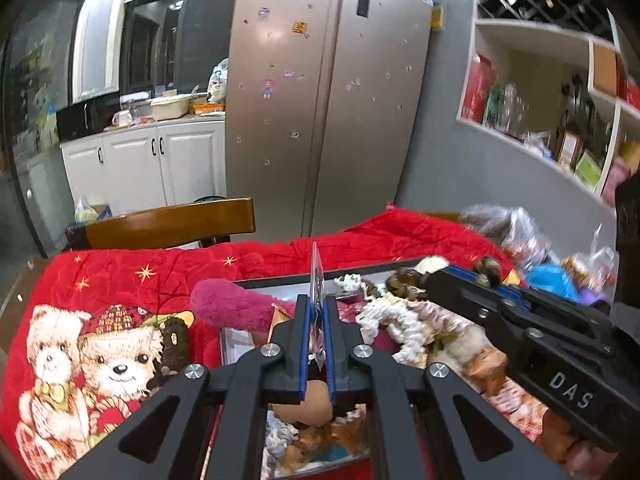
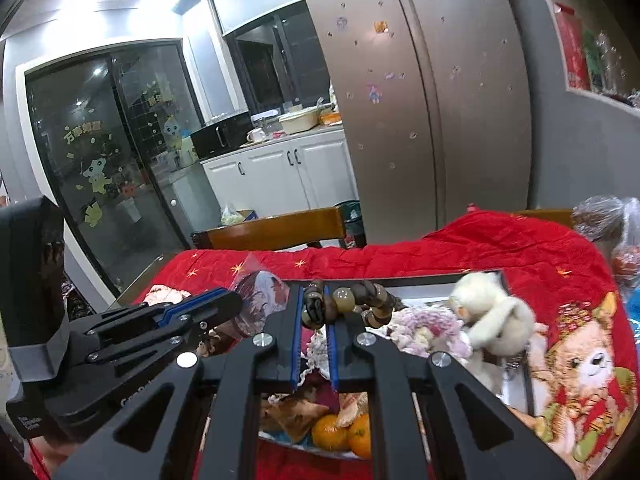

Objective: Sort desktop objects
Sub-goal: 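Lower the badge into the tray with the left gripper while the right lowers the bracelet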

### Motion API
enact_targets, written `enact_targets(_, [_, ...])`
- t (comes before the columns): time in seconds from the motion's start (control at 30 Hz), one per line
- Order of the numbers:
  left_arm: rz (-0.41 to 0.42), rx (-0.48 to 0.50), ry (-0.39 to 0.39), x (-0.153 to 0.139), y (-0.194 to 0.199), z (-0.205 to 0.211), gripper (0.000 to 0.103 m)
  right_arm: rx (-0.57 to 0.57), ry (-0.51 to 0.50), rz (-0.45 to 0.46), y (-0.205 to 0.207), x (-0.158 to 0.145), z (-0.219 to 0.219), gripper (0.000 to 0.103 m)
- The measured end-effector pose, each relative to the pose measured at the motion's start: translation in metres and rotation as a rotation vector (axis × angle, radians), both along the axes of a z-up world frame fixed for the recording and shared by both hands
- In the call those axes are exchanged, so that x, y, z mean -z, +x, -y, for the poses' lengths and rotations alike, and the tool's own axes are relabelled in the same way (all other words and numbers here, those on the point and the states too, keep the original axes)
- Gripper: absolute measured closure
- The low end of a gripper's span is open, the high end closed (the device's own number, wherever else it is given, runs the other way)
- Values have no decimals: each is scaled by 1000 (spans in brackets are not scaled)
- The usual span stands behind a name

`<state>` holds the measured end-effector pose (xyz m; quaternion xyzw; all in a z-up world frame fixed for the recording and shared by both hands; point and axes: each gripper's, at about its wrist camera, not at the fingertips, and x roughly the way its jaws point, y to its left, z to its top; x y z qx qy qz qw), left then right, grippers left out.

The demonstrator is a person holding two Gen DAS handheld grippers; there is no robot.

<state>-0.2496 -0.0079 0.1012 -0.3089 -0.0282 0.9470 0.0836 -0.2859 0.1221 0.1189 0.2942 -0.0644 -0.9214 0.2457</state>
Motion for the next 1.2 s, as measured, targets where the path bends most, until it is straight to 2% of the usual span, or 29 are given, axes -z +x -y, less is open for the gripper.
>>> enact_targets(0.07, [-2,4,-20,6,-2,-3,97,-16,29,16,-10,9,6,92])
enact_targets(0.27, [12,1,-9,13,-7,0,97,-14,73,12,-13,20,12,92])
enact_targets(1.2, [22,29,-3,13,-6,-5,97,-13,70,43,-16,34,8,92])
